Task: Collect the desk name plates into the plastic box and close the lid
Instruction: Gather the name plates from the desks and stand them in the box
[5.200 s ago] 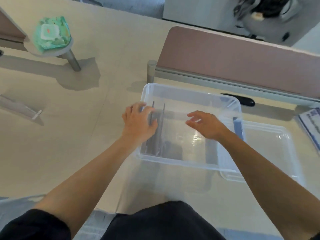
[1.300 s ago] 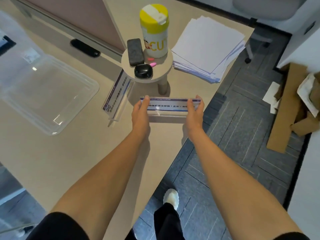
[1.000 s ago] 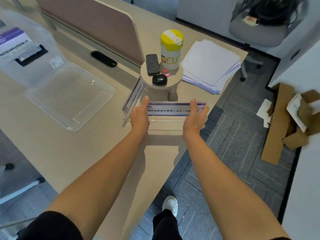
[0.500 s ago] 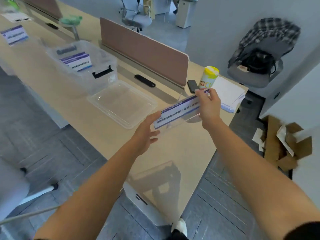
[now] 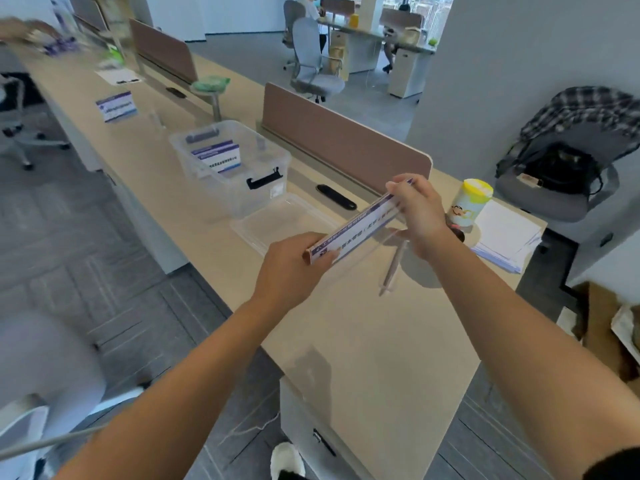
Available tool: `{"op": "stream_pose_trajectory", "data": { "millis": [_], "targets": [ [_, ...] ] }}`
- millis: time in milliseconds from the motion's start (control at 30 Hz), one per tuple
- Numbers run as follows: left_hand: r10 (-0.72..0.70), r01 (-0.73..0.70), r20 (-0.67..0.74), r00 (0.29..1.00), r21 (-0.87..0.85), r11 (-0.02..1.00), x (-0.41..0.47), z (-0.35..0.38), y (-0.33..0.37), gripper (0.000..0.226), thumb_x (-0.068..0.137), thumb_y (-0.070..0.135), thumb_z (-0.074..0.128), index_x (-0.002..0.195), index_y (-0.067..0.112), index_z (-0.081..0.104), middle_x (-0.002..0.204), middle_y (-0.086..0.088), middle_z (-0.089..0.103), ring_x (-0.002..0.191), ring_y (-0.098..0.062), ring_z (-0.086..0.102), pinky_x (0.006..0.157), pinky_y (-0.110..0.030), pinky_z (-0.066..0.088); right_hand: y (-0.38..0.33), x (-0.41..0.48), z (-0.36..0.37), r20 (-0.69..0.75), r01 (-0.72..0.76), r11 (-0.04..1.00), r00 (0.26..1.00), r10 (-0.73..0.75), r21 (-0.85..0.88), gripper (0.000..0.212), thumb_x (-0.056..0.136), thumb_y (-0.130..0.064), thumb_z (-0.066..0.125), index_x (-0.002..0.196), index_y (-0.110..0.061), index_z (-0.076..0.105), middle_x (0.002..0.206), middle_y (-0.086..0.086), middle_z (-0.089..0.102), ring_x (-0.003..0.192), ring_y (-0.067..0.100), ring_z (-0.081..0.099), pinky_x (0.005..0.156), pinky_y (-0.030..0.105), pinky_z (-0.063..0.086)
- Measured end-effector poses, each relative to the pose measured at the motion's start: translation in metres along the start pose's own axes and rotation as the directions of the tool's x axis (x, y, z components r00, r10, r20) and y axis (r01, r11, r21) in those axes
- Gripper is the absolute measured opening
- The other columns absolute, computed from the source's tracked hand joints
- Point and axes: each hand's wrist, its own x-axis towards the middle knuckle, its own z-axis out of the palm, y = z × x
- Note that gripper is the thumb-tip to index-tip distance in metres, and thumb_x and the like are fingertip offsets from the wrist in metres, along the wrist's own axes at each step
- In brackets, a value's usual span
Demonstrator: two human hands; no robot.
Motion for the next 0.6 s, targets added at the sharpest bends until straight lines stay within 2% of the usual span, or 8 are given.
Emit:
{"op": "stream_pose_trajectory", "data": {
  "millis": [67, 100, 200, 267, 400, 500, 567, 600],
  "targets": [
    [0.032, -0.032, -0.023, 0.999, 0.001, 0.999, 0.017, -0.009, -0.007, 0.023, 0.089, 0.025, 0.070, 0.111, 0.031, 0.068, 0.093, 0.020, 0.069, 0.075, -0.001, 0.063, 0.069, -0.020, 0.053, 0.001, 0.022, 0.012, 0.006, -0.014, 0.999, 1.000, 0.014, 0.040, 0.007, 0.093, -0.023, 0.062, 0.100, -0.023, 0.059, 0.073, -0.006, 0.059, 0.051, 0.000, 0.062, 0.044, 0.018, 0.048],
    [0.026, -0.025, -0.023, 0.999, 0.009, 1.000, 0.027, -0.013, -0.010, 0.025, 0.089, 0.025, 0.071, 0.113, 0.031, 0.066, 0.095, 0.019, 0.068, 0.077, -0.003, 0.065, 0.070, -0.021, 0.054, 0.001, 0.033, 0.019, 0.012, -0.023, 0.999, 1.000, 0.023, 0.046, 0.007, 0.093, -0.024, 0.062, 0.099, -0.023, 0.059, 0.073, -0.006, 0.060, 0.054, 0.002, 0.063, 0.048, 0.021, 0.051],
    [0.006, -0.004, -0.036, 0.999, 0.051, 0.999, 0.060, -0.023, -0.024, 0.027, 0.088, 0.024, 0.072, 0.113, 0.031, 0.067, 0.094, 0.020, 0.068, 0.076, -0.005, 0.066, 0.068, -0.021, 0.056, 0.008, 0.070, 0.041, 0.044, -0.047, 0.996, 0.998, 0.044, 0.081, 0.005, 0.091, -0.027, 0.063, 0.096, -0.027, 0.061, 0.080, -0.004, 0.060, 0.069, 0.011, 0.062, 0.066, 0.040, 0.058],
    [-0.020, 0.024, -0.046, 0.999, 0.076, 0.997, 0.079, -0.029, -0.033, 0.026, 0.087, 0.025, 0.073, 0.112, 0.033, 0.068, 0.094, 0.019, 0.070, 0.073, -0.004, 0.065, 0.066, -0.020, 0.056, 0.012, 0.091, 0.055, 0.081, -0.046, 0.995, 0.996, 0.039, 0.085, 0.006, 0.091, -0.029, 0.062, 0.097, -0.029, 0.063, 0.086, -0.002, 0.059, 0.078, 0.018, 0.062, 0.078, 0.051, 0.058],
    [-0.077, 0.084, -0.095, 0.992, 0.070, 0.994, 0.110, -0.041, -0.055, 0.028, 0.086, 0.025, 0.075, 0.099, 0.046, 0.062, 0.082, 0.025, 0.065, 0.070, -0.006, 0.062, 0.066, -0.026, 0.057, 0.017, 0.126, 0.088, 0.160, 0.035, 0.997, 0.986, -0.046, 0.068, 0.018, 0.091, -0.032, 0.063, 0.108, -0.038, 0.059, 0.088, 0.000, 0.063, 0.082, 0.023, 0.065, 0.072, 0.045, 0.049],
    [-0.089, 0.095, -0.136, 0.987, 0.037, 0.995, 0.128, -0.052, -0.077, 0.033, 0.085, 0.022, 0.076, 0.095, 0.048, 0.058, 0.079, 0.026, 0.064, 0.070, -0.011, 0.061, 0.068, -0.034, 0.057, 0.018, 0.144, 0.115, 0.208, 0.128, 0.991, 0.969, -0.133, 0.037, 0.034, 0.093, -0.031, 0.063, 0.116, -0.051, 0.047, 0.115, 0.012, 0.063, 0.092, 0.022, 0.068, 0.075, 0.036, 0.054],
    [-0.070, 0.074, -0.158, 0.985, 0.025, 0.997, 0.140, -0.064, -0.095, 0.037, 0.085, 0.022, 0.075, 0.093, 0.053, 0.057, 0.078, 0.029, 0.063, 0.069, -0.010, 0.061, 0.067, -0.033, 0.057, 0.022, 0.155, 0.138, 0.230, 0.206, 0.978, 0.952, -0.202, 0.007, 0.044, 0.094, -0.030, 0.064, 0.127, -0.046, 0.040, 0.123, 0.014, 0.057, 0.094, 0.017, 0.069, 0.074, 0.024, 0.055],
    [-0.063, 0.067, -0.167, 0.984, 0.017, 0.998, 0.146, -0.070, -0.104, 0.039, 0.085, 0.022, 0.075, 0.091, 0.056, 0.056, 0.078, 0.029, 0.063, 0.068, -0.008, 0.061, 0.065, -0.032, 0.058, 0.024, 0.160, 0.149, 0.236, 0.238, 0.971, 0.944, -0.231, -0.003, 0.049, 0.094, -0.031, 0.065, 0.133, -0.043, 0.038, 0.127, 0.012, 0.054, 0.101, 0.018, 0.068, 0.078, 0.025, 0.055]
  ]
}}
